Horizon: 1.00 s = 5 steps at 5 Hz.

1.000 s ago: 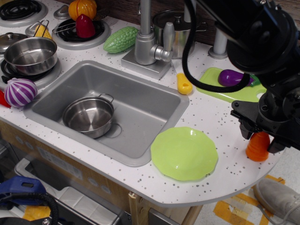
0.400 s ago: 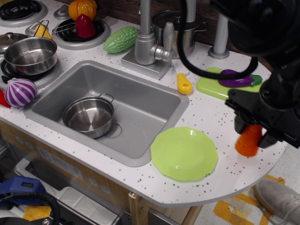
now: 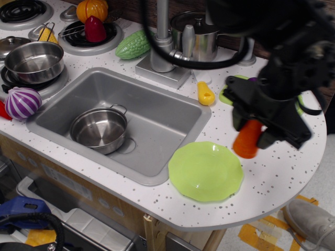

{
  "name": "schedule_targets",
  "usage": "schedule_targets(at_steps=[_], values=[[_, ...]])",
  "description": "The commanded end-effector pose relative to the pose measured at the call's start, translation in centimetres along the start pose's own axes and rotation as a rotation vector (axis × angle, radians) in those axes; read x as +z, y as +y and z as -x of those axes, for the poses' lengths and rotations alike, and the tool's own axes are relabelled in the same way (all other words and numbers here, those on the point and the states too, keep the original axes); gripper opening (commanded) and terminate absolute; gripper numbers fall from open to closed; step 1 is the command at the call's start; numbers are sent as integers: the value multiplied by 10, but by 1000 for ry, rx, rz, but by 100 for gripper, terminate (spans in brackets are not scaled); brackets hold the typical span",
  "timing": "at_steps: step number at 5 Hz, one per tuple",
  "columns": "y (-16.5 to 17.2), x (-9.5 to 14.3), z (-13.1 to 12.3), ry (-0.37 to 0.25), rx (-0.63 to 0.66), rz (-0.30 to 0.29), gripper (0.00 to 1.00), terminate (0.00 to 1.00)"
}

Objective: Put carrot on plate

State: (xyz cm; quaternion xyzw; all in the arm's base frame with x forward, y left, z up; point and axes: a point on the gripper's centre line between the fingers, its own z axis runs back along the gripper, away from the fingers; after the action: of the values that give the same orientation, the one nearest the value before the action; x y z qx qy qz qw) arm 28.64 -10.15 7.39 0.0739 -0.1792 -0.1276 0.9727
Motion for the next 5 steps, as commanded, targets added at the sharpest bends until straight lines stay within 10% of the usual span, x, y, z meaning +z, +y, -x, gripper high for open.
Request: schedule_targets(at_steps=[1, 3, 4, 5], values=[[27, 1, 10, -82, -7, 3, 0, 0], [19, -23, 30, -89, 25, 57, 0, 0], [20, -28, 31, -105, 19, 77, 100, 0], [20, -28, 31, -105, 19, 77, 100, 0]])
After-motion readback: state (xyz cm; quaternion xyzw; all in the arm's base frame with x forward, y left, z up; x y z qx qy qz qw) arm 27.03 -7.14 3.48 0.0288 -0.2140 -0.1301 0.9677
